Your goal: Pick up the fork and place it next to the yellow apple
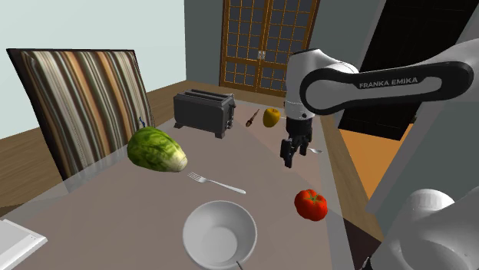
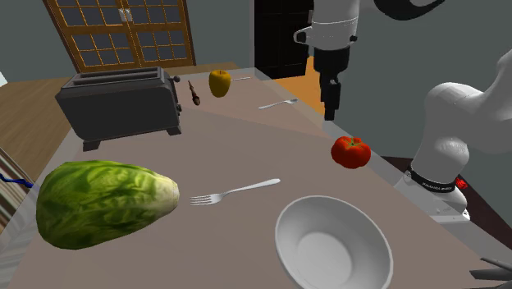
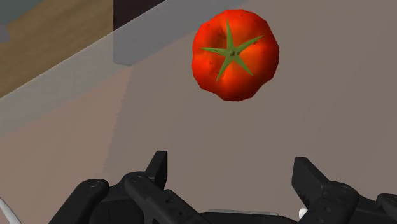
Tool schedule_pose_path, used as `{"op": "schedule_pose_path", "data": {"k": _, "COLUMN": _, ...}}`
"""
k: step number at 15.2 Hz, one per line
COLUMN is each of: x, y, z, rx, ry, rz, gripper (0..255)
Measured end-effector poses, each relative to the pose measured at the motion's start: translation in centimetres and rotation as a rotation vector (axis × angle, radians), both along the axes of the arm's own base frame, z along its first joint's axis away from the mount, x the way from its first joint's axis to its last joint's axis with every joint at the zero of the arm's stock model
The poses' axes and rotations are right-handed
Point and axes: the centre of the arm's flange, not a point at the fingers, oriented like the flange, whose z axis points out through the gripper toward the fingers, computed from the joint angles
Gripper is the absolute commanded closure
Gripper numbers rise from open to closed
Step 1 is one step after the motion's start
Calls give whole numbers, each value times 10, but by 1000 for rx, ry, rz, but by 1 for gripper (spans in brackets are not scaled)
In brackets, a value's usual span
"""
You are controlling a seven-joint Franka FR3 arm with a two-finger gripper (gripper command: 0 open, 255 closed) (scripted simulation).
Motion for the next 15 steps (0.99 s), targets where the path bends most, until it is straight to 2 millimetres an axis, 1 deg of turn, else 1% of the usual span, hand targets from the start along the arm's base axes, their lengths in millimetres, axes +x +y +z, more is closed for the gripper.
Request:
{"op": "schedule_pose_path", "data": {"k": 1, "x": 8, "y": 6, "z": -6, "rx": 6, "ry": -6, "rz": 10, "gripper": 0}}
{"op": "schedule_pose_path", "data": {"k": 2, "x": 20, "y": 8, "z": -11, "rx": 11, "ry": -13, "rz": 21, "gripper": 0}}
{"op": "schedule_pose_path", "data": {"k": 4, "x": 37, "y": 21, "z": -21, "rx": 23, "ry": -25, "rz": 41, "gripper": 0}}
{"op": "schedule_pose_path", "data": {"k": 6, "x": 55, "y": 29, "z": -32, "rx": 34, "ry": -37, "rz": 61, "gripper": 0}}
{"op": "schedule_pose_path", "data": {"k": 8, "x": 74, "y": 42, "z": -39, "rx": 45, "ry": -49, "rz": 82, "gripper": 0}}
{"op": "schedule_pose_path", "data": {"k": 15, "x": 136, "y": 85, "z": -78, "rx": 85, "ry": -91, "rz": 153, "gripper": 0}}
